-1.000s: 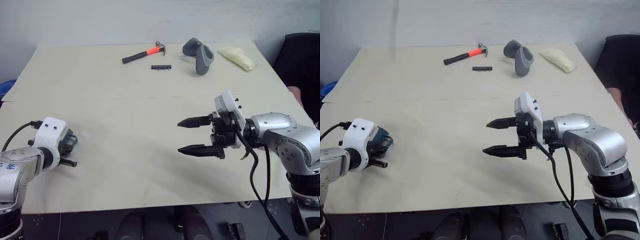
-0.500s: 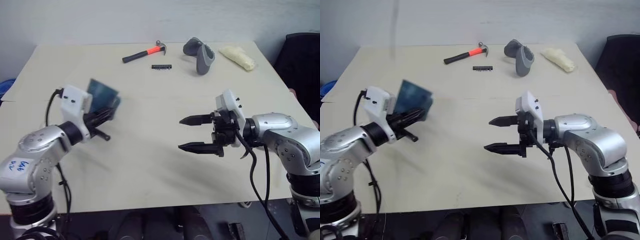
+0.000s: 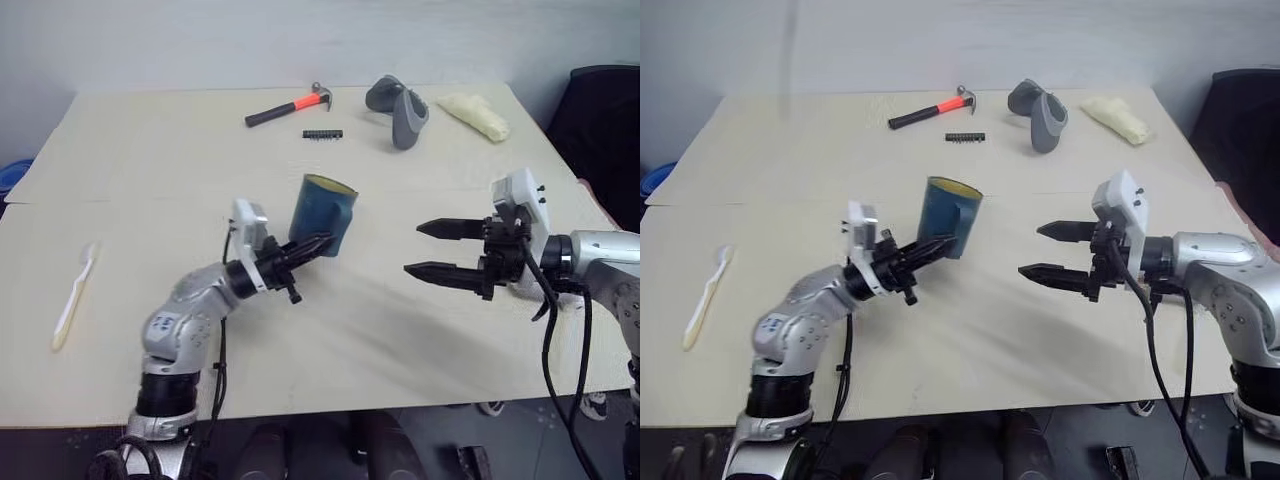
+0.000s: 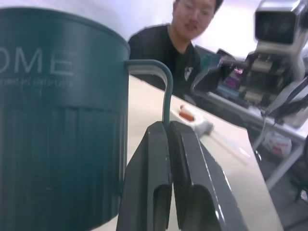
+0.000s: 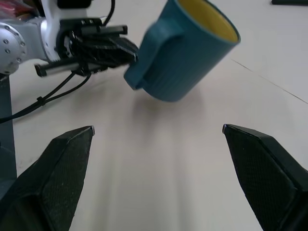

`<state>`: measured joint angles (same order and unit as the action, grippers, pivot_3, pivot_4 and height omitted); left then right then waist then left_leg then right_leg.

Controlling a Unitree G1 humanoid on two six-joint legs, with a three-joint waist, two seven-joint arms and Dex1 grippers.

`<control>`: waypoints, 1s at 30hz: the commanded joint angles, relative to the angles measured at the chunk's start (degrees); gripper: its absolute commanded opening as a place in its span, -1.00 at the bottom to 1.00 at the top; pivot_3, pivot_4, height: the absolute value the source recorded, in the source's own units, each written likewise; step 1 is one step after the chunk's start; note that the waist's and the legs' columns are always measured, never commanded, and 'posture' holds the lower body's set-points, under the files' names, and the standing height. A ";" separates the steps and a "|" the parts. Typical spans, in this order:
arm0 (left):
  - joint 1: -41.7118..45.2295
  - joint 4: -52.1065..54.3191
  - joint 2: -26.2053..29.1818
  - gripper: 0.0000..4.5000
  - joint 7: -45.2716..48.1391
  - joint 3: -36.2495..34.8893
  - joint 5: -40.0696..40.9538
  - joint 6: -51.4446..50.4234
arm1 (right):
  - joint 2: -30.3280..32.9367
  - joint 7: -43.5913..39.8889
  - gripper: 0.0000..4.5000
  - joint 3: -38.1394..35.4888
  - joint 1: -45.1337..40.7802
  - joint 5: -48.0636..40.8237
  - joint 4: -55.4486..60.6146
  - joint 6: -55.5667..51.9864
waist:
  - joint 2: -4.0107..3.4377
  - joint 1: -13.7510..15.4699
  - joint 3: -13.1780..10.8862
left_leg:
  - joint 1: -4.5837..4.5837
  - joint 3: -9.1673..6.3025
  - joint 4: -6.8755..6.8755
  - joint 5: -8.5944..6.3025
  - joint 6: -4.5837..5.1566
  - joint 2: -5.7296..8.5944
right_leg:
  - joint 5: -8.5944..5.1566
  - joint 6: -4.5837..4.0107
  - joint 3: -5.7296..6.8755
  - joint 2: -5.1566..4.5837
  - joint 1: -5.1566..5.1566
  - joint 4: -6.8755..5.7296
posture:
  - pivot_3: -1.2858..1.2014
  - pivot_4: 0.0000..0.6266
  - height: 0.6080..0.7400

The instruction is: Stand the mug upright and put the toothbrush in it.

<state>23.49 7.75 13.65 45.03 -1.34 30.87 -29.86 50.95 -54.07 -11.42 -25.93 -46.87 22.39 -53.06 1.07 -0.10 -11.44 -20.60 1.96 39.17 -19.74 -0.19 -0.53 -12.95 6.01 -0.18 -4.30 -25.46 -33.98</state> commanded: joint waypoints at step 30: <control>-23.15 22.72 18.71 0.99 -2.94 -9.68 2.98 -5.55 | 0.81 -5.61 1.00 9.09 -5.83 3.42 -2.57 5.20 | 0.00 -0.16 0.00 | 0.09 -0.23 -0.04 -0.07 0.12 -0.28 | 0.01 0.02 -0.17 -0.05 -0.02 0.06 | 0.03 -0.52 1.00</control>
<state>1.61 25.94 30.57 42.40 -7.49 31.68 -33.75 51.84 -58.62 -2.11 -30.88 -43.88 19.58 -49.53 1.07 -0.26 -11.44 -20.51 1.70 39.13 -19.82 -0.07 -0.82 -12.95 6.02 -0.35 -4.35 -25.48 -33.93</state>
